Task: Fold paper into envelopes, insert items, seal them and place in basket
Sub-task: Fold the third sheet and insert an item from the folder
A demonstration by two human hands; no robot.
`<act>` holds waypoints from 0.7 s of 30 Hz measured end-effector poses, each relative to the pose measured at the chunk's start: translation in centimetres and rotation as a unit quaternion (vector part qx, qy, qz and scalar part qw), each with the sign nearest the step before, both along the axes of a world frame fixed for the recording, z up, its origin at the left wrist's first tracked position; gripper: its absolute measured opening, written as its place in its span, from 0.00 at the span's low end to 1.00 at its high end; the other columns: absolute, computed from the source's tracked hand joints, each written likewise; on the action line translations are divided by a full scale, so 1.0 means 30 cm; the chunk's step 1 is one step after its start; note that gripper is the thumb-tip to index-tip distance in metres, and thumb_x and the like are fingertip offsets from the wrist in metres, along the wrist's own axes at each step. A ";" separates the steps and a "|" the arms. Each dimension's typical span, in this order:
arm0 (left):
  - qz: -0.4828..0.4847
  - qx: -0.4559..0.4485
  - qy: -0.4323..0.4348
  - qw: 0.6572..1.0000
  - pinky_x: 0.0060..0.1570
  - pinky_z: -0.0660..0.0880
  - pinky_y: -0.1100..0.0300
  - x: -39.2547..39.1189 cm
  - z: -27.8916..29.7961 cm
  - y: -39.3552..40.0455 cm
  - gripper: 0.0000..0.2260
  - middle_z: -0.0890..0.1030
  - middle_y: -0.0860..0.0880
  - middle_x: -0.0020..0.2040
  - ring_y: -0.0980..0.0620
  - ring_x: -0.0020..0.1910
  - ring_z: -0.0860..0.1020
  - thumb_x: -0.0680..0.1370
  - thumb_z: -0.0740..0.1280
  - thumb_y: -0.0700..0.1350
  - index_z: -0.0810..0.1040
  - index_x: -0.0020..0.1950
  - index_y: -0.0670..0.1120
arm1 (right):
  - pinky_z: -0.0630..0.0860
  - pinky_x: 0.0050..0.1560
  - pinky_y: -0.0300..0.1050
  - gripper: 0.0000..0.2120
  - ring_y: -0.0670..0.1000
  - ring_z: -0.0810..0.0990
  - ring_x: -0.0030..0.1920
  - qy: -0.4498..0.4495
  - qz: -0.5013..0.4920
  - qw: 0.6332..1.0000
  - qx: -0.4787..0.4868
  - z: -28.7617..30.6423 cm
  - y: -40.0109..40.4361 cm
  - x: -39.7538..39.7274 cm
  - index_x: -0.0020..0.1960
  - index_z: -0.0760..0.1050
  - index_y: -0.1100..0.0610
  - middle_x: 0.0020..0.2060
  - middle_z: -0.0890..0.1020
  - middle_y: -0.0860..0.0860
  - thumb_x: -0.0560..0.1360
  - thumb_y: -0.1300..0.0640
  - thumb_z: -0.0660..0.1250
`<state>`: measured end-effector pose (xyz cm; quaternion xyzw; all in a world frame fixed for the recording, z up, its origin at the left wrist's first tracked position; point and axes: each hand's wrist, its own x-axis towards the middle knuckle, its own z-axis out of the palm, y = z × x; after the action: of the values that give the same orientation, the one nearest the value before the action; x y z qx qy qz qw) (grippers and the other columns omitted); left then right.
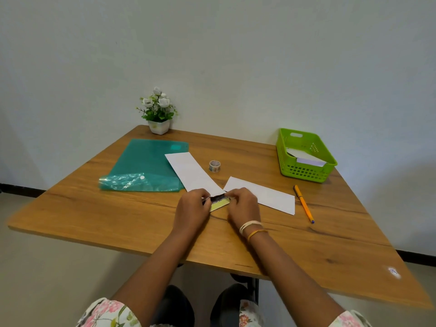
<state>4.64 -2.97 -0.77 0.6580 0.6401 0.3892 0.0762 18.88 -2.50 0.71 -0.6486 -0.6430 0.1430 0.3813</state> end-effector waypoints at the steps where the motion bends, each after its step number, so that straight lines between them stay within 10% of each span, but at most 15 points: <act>1: 0.002 -0.001 -0.001 1.000 0.40 0.75 0.64 -0.001 -0.002 0.001 0.07 0.84 0.49 0.48 0.56 0.44 0.79 0.76 0.69 0.44 0.84 0.52 0.46 | 0.73 0.54 0.41 0.14 0.52 0.77 0.56 0.018 -0.019 1.000 -0.004 0.019 0.029 0.028 0.53 0.81 0.55 0.54 0.80 0.53 0.73 0.65 0.62; 9: 0.012 0.011 -0.004 1.000 0.41 0.77 0.59 -0.006 -0.015 0.013 0.08 0.85 0.49 0.48 0.53 0.45 0.79 0.78 0.67 0.43 0.83 0.54 0.47 | 0.73 0.62 0.54 0.46 0.59 0.72 0.65 -0.175 -0.025 0.943 -0.282 0.119 0.272 0.284 0.70 0.64 0.57 0.68 0.72 0.56 0.59 0.39 0.77; 14: 0.016 0.016 -0.005 1.000 0.41 0.77 0.60 -0.003 -0.006 0.005 0.09 0.84 0.47 0.51 0.52 0.47 0.80 0.79 0.66 0.43 0.81 0.58 0.47 | 0.70 0.43 0.44 0.31 0.53 0.76 0.49 -0.180 0.002 0.933 -0.313 0.121 0.262 0.264 0.57 0.72 0.55 0.52 0.76 0.55 0.63 0.37 0.75; 21: 0.013 0.018 0.012 1.000 0.28 0.70 0.63 -0.004 0.002 -0.002 0.03 0.83 0.46 0.44 0.53 0.39 0.76 0.79 0.65 0.42 0.75 0.47 0.50 | 0.70 0.48 0.45 0.32 0.58 0.75 0.61 -0.075 -0.023 0.953 -0.294 0.140 0.195 0.255 0.68 0.66 0.62 0.64 0.74 0.59 0.72 0.46 0.71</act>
<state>4.53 -3.03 -0.71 0.6554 0.6422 0.3942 0.0516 26.52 3.35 4.90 -0.7554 -0.5845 0.2674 0.1275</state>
